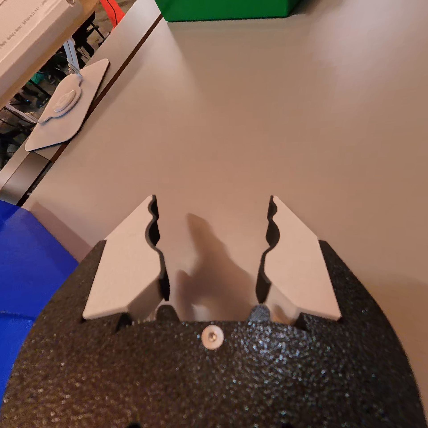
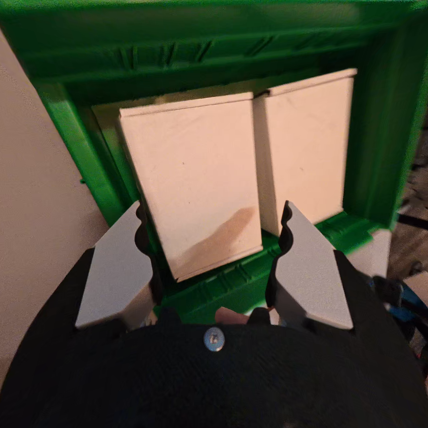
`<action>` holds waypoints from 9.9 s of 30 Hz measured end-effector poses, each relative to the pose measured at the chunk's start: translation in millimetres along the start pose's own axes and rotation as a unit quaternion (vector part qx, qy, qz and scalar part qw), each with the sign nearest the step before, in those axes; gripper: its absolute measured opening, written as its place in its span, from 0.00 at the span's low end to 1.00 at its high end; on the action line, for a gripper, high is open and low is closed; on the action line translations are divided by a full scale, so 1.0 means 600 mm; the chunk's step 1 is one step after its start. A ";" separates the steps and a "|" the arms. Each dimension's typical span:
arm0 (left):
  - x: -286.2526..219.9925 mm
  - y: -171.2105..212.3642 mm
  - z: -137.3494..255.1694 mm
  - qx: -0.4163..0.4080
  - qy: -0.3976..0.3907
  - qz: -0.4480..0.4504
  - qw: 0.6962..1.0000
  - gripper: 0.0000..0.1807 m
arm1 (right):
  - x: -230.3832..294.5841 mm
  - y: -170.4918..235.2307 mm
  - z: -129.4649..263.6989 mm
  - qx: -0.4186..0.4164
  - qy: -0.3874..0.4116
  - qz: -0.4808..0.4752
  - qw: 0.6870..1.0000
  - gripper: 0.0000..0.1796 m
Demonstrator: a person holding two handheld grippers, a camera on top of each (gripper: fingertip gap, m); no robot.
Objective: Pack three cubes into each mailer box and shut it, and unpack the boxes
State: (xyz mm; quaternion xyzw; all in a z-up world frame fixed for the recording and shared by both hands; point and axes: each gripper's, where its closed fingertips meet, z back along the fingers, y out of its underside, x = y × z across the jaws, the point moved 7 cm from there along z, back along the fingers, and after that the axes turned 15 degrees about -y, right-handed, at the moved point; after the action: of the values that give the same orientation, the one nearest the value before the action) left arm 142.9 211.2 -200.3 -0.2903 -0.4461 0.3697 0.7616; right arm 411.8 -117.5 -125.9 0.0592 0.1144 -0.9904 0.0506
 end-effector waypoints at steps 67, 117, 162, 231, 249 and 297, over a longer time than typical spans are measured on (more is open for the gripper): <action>-0.052 -0.197 -0.122 -0.004 -0.187 0.236 0.954 0.00 | 0.220 0.126 0.093 -0.380 0.300 -0.261 0.835 0.54; -0.014 -0.027 0.138 0.001 -0.287 0.283 0.915 0.00 | 0.136 -0.807 -0.242 -0.214 -0.122 -0.458 0.854 0.21; 0.308 0.245 0.255 0.068 -0.467 0.275 0.838 0.18 | -0.057 0.289 -0.031 -0.291 -0.085 -0.481 0.823 0.46; 0.297 0.244 0.254 0.055 -0.466 0.262 0.843 0.08 | 0.036 0.272 0.065 -0.201 0.265 -0.259 0.907 0.44; 0.296 0.243 0.254 0.055 -0.463 0.262 0.845 0.07 | 0.034 0.382 0.178 -0.290 0.334 -0.192 0.876 0.61; 0.296 0.243 0.250 0.052 -0.449 0.269 0.851 0.05 | 0.048 0.301 0.122 -0.189 0.344 -0.267 0.880 0.56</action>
State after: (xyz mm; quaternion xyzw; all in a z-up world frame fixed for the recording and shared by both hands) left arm 22.8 455.7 -165.1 -0.1617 -0.6242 0.6727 0.3629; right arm 396.3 -312.0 -98.5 0.3527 0.3211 -0.8431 -0.2485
